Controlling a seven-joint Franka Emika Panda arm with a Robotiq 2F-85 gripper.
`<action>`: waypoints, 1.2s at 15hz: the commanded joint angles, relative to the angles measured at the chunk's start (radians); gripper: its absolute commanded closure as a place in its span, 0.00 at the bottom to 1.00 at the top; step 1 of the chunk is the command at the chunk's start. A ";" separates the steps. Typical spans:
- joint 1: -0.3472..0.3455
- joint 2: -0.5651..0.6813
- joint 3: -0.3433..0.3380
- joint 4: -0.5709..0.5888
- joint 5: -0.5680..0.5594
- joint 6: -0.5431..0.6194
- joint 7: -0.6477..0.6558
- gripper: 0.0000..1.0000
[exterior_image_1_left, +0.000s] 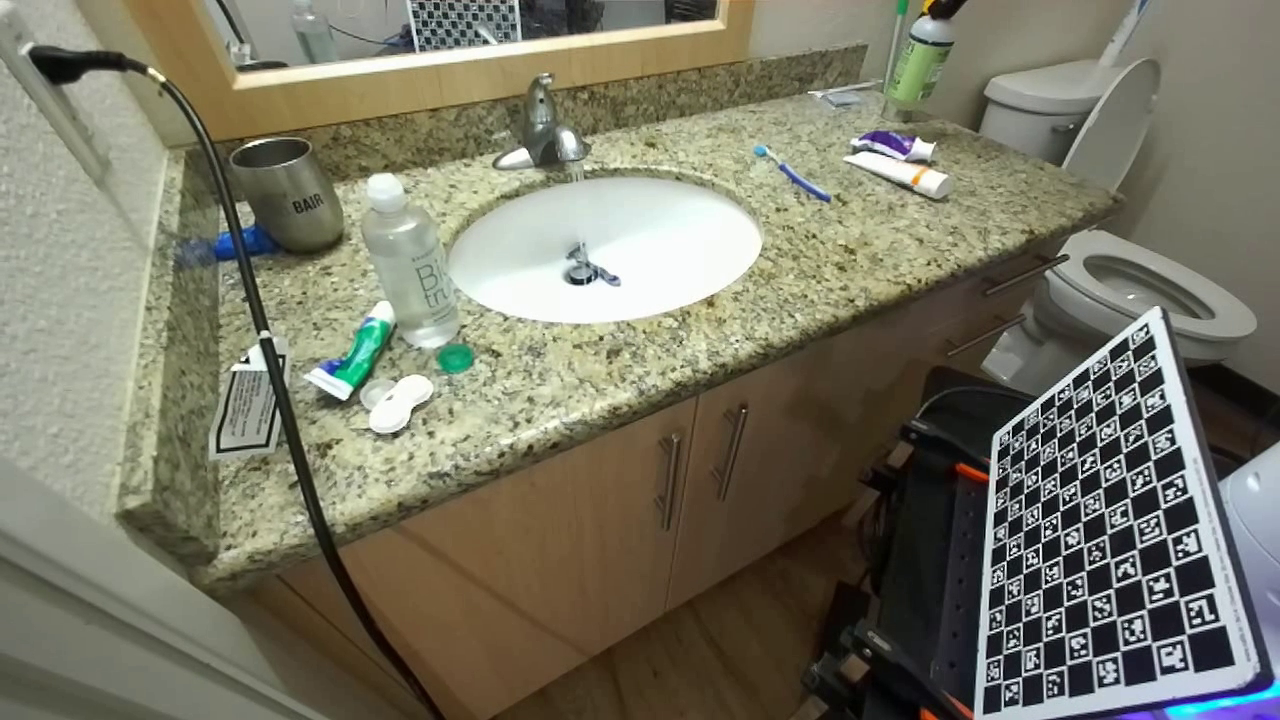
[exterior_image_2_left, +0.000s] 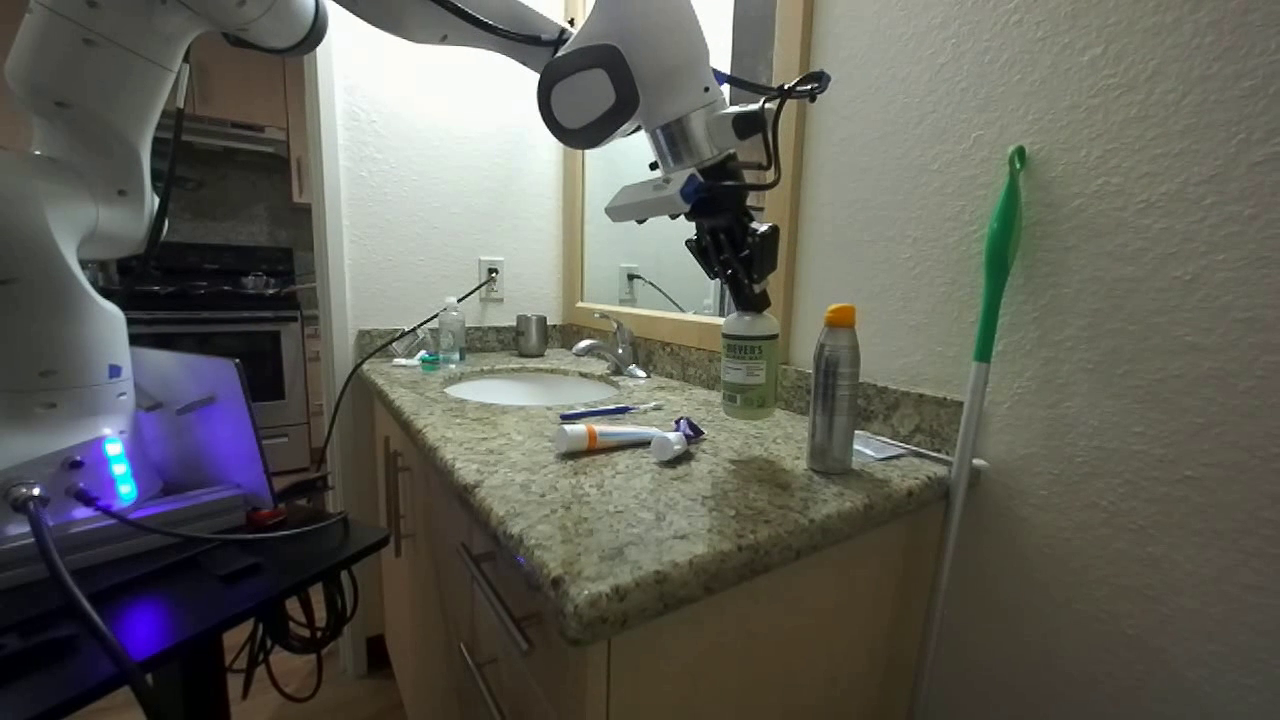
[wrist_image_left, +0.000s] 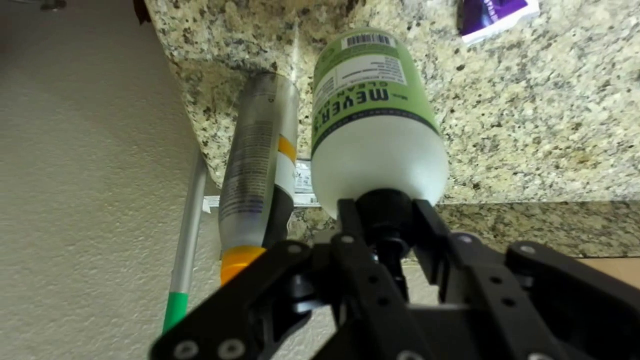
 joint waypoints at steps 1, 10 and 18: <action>-0.008 -0.021 0.012 -0.007 -0.017 -0.011 0.038 0.92; 0.006 -0.004 0.004 0.000 -0.101 -0.001 0.153 0.92; -0.007 0.016 0.021 0.011 -0.107 -0.001 0.159 0.92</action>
